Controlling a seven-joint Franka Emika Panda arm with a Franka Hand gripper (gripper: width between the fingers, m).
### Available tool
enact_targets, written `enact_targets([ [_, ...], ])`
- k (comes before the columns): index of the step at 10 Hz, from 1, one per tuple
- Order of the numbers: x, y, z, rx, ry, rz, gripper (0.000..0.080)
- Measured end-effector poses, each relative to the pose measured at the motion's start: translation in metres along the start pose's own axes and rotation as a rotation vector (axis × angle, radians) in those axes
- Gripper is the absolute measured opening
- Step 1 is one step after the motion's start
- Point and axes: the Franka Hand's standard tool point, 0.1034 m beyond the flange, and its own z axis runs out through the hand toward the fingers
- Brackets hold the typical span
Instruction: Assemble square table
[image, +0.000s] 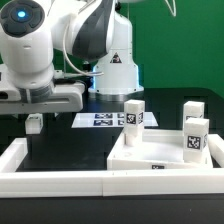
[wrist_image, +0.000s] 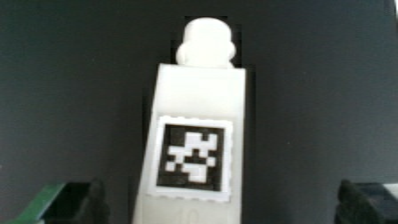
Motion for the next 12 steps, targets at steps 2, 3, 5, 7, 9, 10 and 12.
enact_targets([
  [2,-0.003,0.001,0.002,0.006,-0.019,0.004,0.0649],
  [3,-0.005,-0.001,0.004,0.017,-0.074,0.001,0.0649],
  [5,-0.007,-0.001,0.010,0.032,-0.190,0.001,0.0649],
  [7,-0.004,-0.001,0.014,0.032,-0.263,-0.004,0.0649],
  [9,-0.005,-0.002,0.019,0.036,-0.288,-0.011,0.0649],
  [10,-0.006,-0.001,0.021,0.039,-0.289,-0.013,0.0649],
  [12,-0.007,0.000,0.024,0.041,-0.286,-0.014,0.0649],
])
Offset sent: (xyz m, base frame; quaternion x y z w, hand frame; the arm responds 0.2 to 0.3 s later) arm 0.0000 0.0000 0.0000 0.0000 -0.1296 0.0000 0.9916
